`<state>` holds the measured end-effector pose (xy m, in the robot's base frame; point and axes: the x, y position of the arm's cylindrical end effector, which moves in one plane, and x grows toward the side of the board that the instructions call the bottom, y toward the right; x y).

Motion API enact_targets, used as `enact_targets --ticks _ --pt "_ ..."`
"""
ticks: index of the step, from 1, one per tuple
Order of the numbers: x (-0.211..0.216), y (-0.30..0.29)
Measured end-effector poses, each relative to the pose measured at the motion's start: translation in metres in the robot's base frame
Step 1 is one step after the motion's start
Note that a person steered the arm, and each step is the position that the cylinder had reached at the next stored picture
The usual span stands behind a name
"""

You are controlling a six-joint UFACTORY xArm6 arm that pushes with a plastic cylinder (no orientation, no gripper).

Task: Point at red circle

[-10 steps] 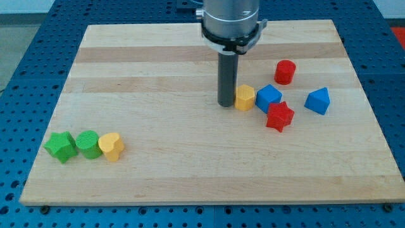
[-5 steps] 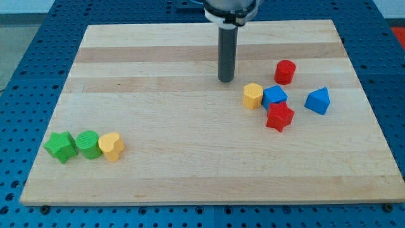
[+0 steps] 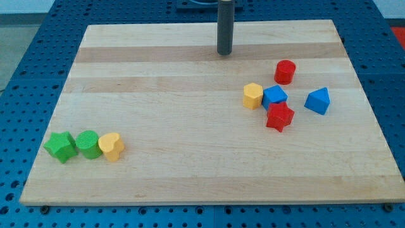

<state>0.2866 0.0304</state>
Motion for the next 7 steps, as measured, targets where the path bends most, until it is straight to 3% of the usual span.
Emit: enact_targets --ticks 2,4,5,6,7 --pt "-0.077 -0.006" --pt "-0.093 0.057" --pt "-0.043 0.115" --pt "0.009 0.115" --pt "0.002 0.133"
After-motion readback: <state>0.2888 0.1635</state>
